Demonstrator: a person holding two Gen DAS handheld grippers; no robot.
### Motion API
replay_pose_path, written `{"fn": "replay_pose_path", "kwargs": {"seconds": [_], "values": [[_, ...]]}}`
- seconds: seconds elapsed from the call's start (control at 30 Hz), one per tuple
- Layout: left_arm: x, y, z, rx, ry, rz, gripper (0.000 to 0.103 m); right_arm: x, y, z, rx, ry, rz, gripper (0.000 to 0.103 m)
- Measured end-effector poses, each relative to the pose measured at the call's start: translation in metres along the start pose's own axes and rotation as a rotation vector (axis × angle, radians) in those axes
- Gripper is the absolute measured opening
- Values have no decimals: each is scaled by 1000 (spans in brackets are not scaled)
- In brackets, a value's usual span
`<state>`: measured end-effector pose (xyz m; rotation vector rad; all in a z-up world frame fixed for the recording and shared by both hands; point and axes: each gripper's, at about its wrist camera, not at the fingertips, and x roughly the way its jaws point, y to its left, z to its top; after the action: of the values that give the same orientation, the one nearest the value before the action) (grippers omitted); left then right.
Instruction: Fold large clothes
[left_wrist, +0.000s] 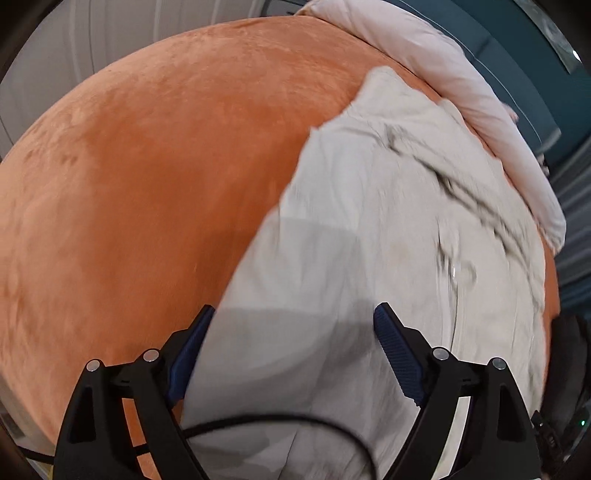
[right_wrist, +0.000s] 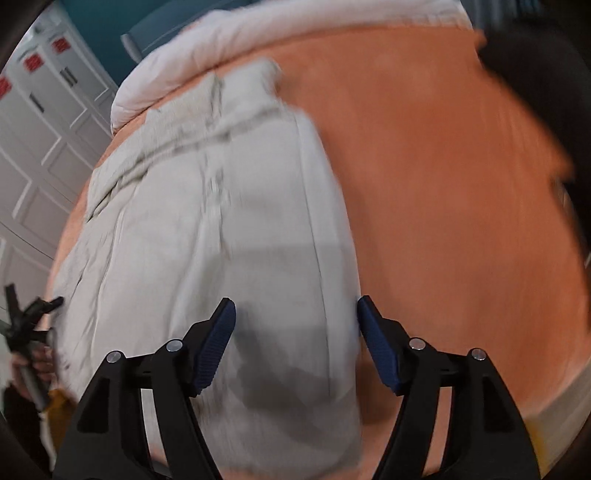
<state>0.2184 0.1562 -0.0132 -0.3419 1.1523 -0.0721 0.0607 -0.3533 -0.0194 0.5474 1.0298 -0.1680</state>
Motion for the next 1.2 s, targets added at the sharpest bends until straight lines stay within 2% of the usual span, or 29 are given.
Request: {"fn": "replay_pose_path", "kwargs": {"seconds": [0.03,0.07,0.1,0.13,0.17,0.2,0.3,0.4,0.53,0.57,0.63,0.73,0.8,0.87,0.93,0.97,1.03,1.13,1.2], "values": [[-2,-2,-4,10,-4,9,75,0,-2,-7,19,4,21,61],[-3,-5,-6,23,-9,11,58,0,-4,-11,44,-1,50,48],[-6,-7,-8,34,-10,-16,37,-4,-3,-14,51,-13,58,40],[-13,-10,-9,40,-19,-44,27,-8,3,-15,51,-20,85,21],[-18,-13,-9,49,-29,-51,15,-18,11,-12,37,-41,100,14],[-31,-17,-11,75,-44,-60,11,-26,22,-10,-1,-62,87,12],[-70,-26,-25,159,-84,-69,8,-61,40,-17,-112,-96,69,11],[-98,-21,-56,209,-75,-53,8,-81,33,-42,-152,-45,50,11],[-114,5,-109,175,-31,-25,13,-81,13,-91,-153,70,-11,16],[-123,12,-120,145,-33,-25,18,-81,11,-99,-163,84,-30,21],[-140,13,-125,105,-61,-29,19,-91,14,-104,-188,63,-82,24],[-171,-2,-103,116,-154,-52,22,-118,28,-74,-199,-81,-113,25],[-186,-23,-78,157,-249,-77,34,-130,42,-43,-216,-189,-99,27],[-188,-45,-52,188,-324,-94,34,-131,71,-6,-267,-275,-36,27],[-177,-73,-16,189,-379,-134,34,-121,98,22,-311,-318,24,27],[-166,-86,2,179,-402,-135,35,-108,122,43,-348,-341,83,27],[-140,-108,27,164,-415,-145,37,-89,154,62,-395,-364,142,28],[-82,-133,69,132,-387,-116,38,-34,203,105,-426,-324,241,30],[-45,-141,88,115,-378,-51,38,12,232,135,-425,-275,283,30]]}}
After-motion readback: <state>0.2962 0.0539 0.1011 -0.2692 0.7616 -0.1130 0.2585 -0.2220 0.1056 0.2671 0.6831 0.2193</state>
